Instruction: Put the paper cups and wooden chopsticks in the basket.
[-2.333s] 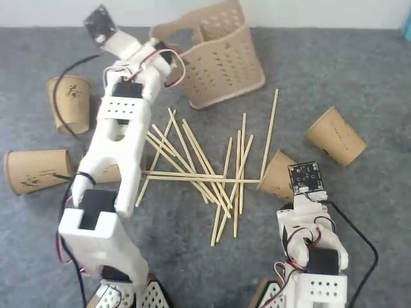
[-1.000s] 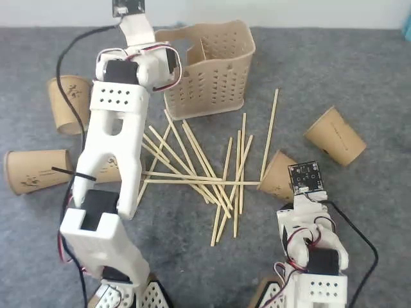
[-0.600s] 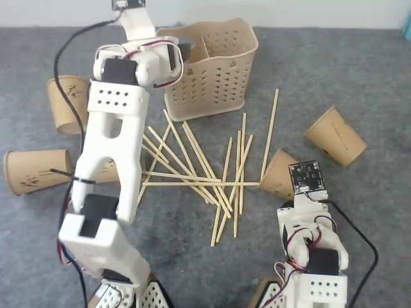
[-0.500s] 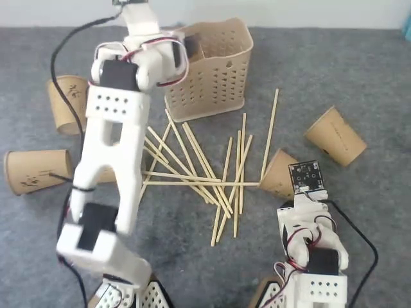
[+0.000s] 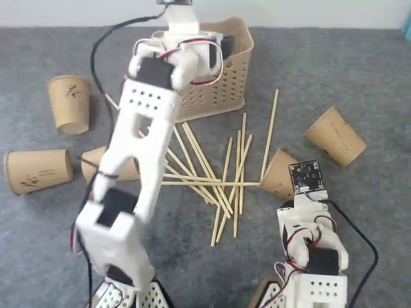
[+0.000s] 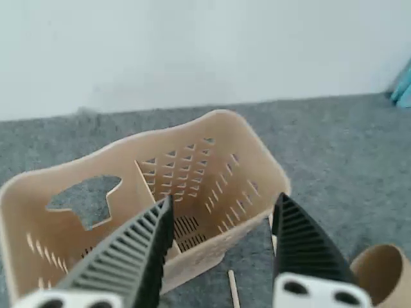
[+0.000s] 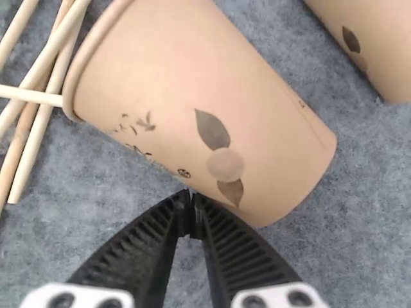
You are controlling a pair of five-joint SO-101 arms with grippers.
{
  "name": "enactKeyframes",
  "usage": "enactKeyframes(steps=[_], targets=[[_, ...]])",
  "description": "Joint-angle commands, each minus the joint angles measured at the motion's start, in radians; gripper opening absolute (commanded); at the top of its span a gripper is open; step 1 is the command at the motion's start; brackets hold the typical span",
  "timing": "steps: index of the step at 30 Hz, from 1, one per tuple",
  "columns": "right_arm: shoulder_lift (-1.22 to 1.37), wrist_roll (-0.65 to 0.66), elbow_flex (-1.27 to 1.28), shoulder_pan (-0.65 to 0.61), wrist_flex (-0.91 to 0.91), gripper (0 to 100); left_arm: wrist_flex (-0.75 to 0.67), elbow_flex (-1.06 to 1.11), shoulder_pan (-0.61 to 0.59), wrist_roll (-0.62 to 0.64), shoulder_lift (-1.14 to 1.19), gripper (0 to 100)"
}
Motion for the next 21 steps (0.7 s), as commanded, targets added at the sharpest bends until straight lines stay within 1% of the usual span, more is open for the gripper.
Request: enactKeyframes(steps=[1, 6, 10, 11, 13, 16, 21], targets=[[-0.018, 0.014, 0.015, 0.001, -0.012, 0.8, -0.031, -0.183, -0.049, 0.083, 0.160, 24], [-0.018, 0.014, 0.015, 0.001, -0.012, 0.8, -0.020, -0.334, -0.061, 0.094, 0.351, 24], [-0.018, 0.014, 0.015, 0.001, -0.012, 0.8, 0.025, -0.418, -0.055, 0.092, 0.462, 24], [-0.018, 0.014, 0.015, 0.001, -0.012, 0.8, 0.032, -0.438, -0.054, 0.092, 0.485, 22], [-0.018, 0.014, 0.015, 0.001, -0.012, 0.8, 0.049, -0.481, -0.052, 0.092, 0.522, 16], [-0.018, 0.014, 0.015, 0.002, -0.012, 0.8, 0.101, -0.553, -0.049, 0.091, 0.549, 1], [-0.018, 0.014, 0.015, 0.002, -0.012, 0.8, 0.293, -0.711, -0.009, 0.009, 0.560, 1]])
